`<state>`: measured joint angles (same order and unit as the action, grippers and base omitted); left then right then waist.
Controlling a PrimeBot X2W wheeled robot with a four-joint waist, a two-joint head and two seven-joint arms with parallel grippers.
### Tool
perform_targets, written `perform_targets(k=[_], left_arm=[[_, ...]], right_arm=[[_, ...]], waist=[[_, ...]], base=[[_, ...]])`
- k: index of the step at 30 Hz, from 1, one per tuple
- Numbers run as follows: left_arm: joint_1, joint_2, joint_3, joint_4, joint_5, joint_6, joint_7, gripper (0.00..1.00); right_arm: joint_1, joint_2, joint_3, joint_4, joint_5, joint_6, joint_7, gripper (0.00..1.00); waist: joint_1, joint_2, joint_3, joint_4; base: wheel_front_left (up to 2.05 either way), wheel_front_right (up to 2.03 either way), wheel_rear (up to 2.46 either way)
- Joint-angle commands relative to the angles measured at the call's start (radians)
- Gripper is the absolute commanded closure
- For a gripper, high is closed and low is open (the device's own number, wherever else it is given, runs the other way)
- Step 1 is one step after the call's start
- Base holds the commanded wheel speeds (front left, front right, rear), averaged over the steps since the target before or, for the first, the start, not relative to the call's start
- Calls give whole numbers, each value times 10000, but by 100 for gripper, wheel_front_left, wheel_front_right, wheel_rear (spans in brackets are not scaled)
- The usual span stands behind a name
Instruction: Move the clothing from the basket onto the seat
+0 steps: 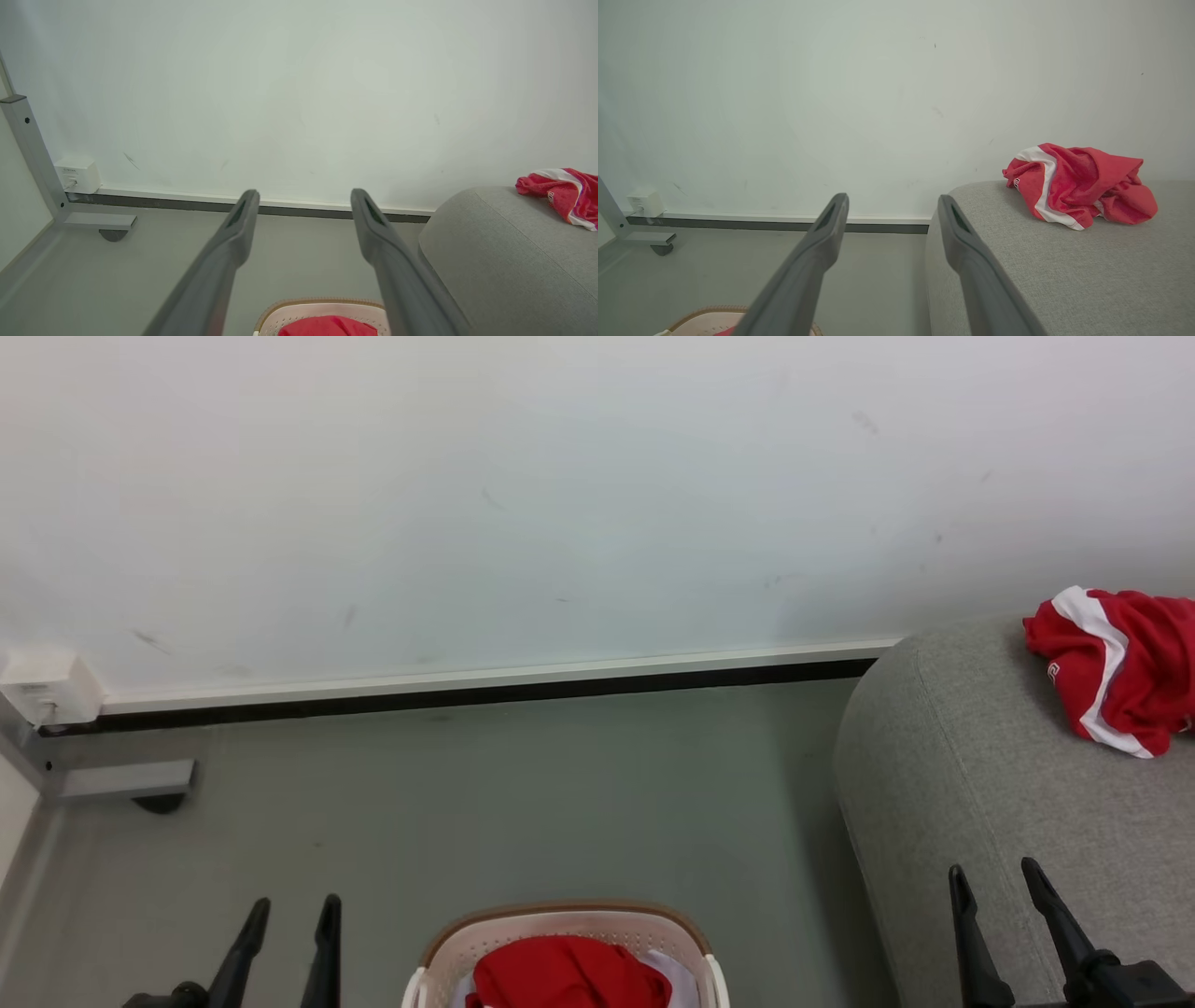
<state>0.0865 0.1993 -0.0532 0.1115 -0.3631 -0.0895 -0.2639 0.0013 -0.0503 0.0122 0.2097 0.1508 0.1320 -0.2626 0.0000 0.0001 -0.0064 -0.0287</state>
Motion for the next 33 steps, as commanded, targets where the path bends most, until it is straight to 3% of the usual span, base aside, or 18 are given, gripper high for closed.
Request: perform_targets(k=[1,9,21,27,33], left_arm=[[-85,-3,-18,38,161,-58,-9,0],[-751,486,-1008,686,367,-293,1013,0],[-3192,903,-3199,2342,525,-415,3406,0],[-4387,1137,-4289,3612,273,-394,3802,0],[-5544,1325,-4643,5464,512,-285,3875,0]], right_arm=[[-91,-6,-15,-60,-39,-25,-32,0],[-471,-4,-28,-421,-69,-26,-18,0],[-1447,1,112,-1521,123,-26,-15,0],[-1890,1,224,-2362,394,-26,-15,0],[-2134,1,492,-3067,630,-26,-15,0]], waist=[[0,-1,57,-64],[0,-1,593,-672],[0,-1,2968,-2007],[0,-1,4499,-2513],[0,-1,5706,-2736]], base=[[0,0,0],[0,0,0],[0,0,0],[0,0,0],[0,0,0]])
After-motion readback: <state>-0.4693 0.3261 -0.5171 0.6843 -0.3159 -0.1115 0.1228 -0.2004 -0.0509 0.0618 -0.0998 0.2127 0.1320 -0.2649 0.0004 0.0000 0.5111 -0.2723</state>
